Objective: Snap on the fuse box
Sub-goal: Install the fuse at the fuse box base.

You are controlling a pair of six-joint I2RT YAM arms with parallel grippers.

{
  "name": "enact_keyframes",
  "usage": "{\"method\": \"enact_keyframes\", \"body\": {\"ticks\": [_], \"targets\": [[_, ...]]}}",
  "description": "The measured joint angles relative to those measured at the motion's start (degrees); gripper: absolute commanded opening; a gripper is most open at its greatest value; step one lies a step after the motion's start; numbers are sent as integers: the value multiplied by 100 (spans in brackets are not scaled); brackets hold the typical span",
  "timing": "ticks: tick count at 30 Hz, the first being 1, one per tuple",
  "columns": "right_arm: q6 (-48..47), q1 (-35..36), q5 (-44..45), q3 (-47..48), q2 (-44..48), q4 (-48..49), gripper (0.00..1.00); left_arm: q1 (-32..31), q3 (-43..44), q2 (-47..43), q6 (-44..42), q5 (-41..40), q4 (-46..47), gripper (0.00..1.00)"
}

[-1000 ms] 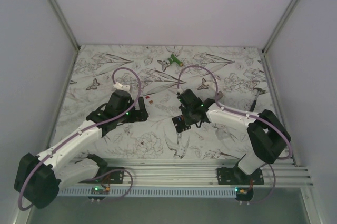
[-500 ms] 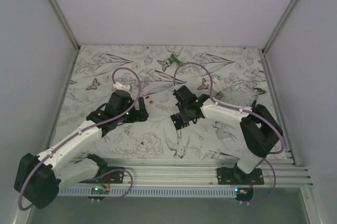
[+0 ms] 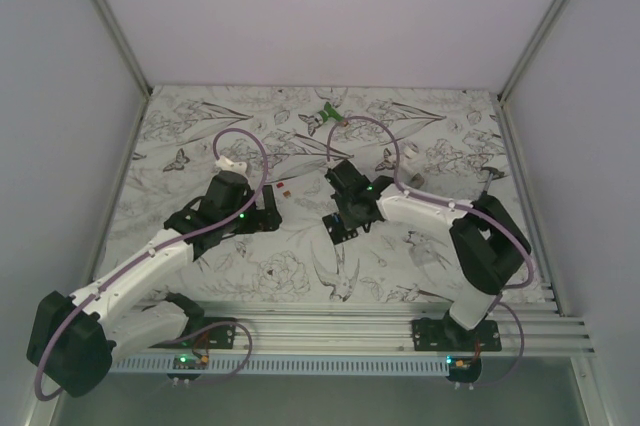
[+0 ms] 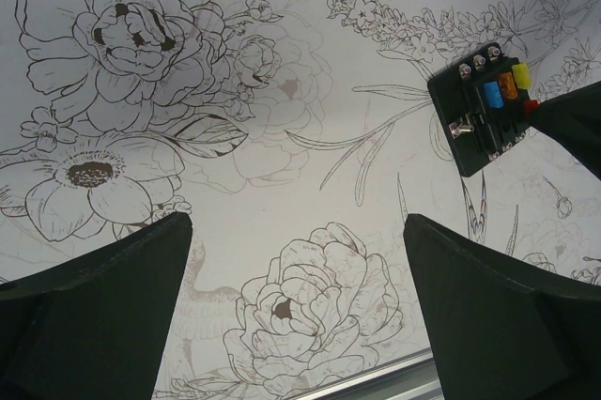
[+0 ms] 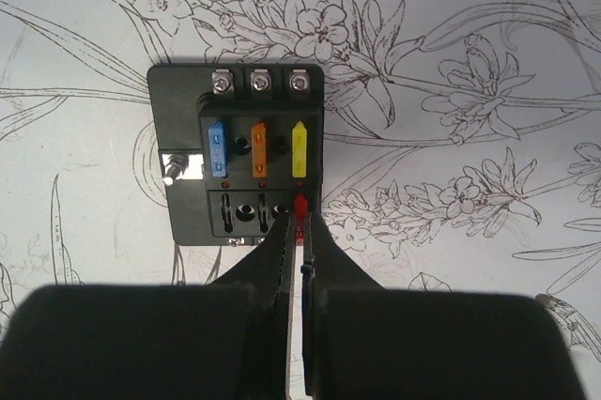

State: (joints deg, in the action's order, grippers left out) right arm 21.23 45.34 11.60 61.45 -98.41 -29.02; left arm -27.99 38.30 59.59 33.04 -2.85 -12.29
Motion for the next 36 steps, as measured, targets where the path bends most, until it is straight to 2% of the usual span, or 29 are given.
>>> {"method": "enact_keyframes", "body": {"ticks": [6, 18, 24, 32, 36], "targets": [[-114, 0, 42, 444, -411, -186, 0, 4, 0, 0, 0, 0, -4, 100], [-107, 28, 79, 302, -361, 7, 0, 35, 0, 0, 11, 2, -20, 100], [-136, 28, 153, 756, -748, -52, 0, 35, 0, 0, 46, 22, -20, 100], [-55, 155, 334, 269, -363, 402, 0, 37, 0, -2, 87, 42, -20, 100], [118, 229, 162, 46, -55, 184, 16, 37, 0, -35, 107, 55, -22, 100]]}}
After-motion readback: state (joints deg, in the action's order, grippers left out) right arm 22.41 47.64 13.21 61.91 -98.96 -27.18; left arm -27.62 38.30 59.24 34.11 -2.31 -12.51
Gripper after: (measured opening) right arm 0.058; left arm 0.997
